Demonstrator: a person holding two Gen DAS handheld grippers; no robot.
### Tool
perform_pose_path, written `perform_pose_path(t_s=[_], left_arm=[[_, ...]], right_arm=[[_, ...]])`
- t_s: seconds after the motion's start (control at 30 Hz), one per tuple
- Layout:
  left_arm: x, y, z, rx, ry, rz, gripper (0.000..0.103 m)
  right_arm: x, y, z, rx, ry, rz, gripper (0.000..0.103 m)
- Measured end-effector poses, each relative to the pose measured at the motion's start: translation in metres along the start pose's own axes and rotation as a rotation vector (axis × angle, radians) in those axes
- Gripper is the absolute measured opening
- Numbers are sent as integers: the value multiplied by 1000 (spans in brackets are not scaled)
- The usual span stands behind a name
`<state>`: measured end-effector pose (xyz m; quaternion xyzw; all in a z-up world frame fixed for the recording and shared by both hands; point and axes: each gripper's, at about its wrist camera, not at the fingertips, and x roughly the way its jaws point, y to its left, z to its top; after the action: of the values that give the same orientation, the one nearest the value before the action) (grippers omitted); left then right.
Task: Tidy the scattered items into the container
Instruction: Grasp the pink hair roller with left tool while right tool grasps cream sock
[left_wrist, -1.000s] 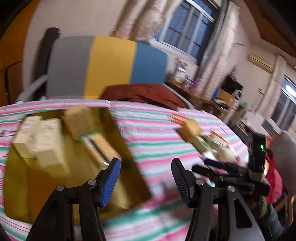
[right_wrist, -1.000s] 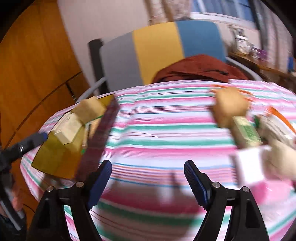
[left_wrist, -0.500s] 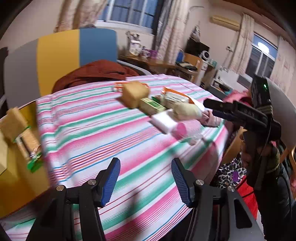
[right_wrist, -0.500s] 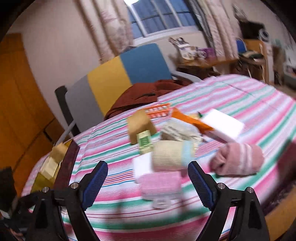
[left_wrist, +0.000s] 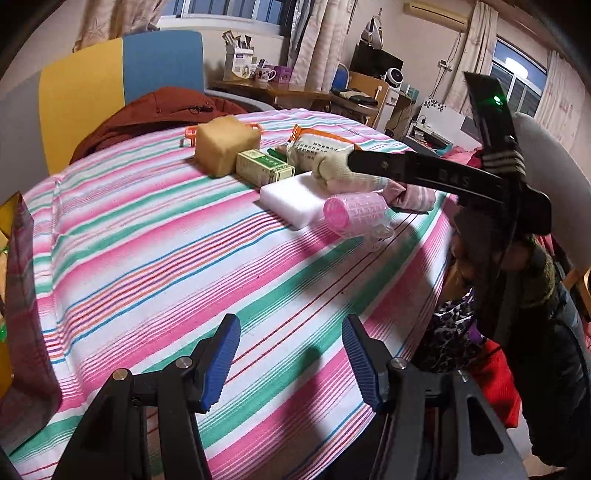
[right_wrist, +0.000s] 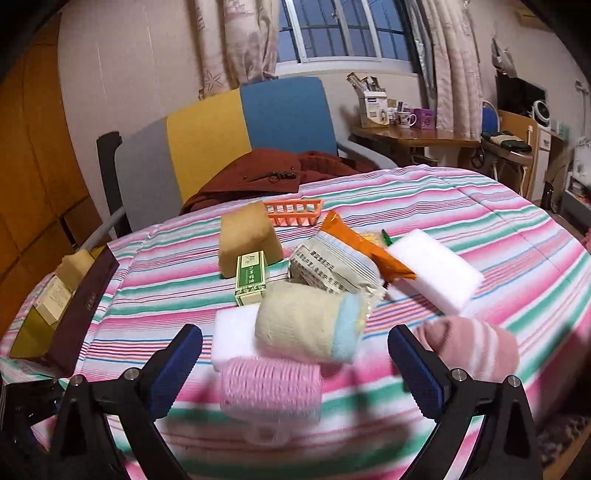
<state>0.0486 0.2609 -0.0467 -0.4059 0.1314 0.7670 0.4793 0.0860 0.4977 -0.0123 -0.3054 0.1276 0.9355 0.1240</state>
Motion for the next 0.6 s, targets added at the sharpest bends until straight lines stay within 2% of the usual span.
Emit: perform_pose_path(t_s=[0.17, 0.2, 0.3, 0.33, 0.47, 0.6], left_arm=[[8, 4, 0, -17, 20, -12, 58], [9, 4, 0, -17, 22, -14, 58], [11, 4, 2, -14, 22, -19, 58], [11, 3, 3, -14, 23, -22, 58], [13, 0, 10, -8, 14, -51, 58], [16, -14, 24, 12, -12, -100, 58]], right_arm=[[20, 4, 3, -32, 43, -20, 101], [23, 4, 3, -36, 51, -25, 98], [30, 1, 2, -55, 71, -60, 73], [30, -1, 2, -63, 73, -70, 71], [28, -14, 7, -24, 97, -4, 69], [32, -41, 11, 134, 145, 135, 69]])
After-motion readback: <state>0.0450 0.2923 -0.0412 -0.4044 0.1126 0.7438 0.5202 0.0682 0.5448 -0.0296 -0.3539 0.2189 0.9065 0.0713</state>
